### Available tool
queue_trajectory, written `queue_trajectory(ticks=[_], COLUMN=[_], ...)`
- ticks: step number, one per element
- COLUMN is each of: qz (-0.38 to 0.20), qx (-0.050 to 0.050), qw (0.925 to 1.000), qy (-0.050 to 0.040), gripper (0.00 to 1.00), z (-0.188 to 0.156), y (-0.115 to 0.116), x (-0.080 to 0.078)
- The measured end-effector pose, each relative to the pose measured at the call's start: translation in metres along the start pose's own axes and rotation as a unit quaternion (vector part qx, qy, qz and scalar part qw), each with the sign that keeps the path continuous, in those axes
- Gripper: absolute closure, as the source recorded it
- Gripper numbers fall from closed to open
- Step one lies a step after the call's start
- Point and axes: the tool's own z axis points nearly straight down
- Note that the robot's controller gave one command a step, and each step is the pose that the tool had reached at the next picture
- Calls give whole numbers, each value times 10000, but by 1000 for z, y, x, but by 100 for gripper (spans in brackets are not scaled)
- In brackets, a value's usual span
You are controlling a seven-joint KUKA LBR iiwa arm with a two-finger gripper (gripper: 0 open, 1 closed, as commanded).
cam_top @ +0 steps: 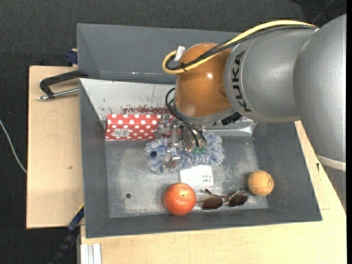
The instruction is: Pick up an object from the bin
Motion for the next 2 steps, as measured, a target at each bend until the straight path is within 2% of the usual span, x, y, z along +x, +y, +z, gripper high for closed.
queue_trajectory(ticks=[1, 2], qz=[887, 886], qx=[-40, -41], qw=[9960, 9960], qy=[-44, -44], gripper=[100, 100], z=[48, 48], y=[-36, -36], x=[18, 18])
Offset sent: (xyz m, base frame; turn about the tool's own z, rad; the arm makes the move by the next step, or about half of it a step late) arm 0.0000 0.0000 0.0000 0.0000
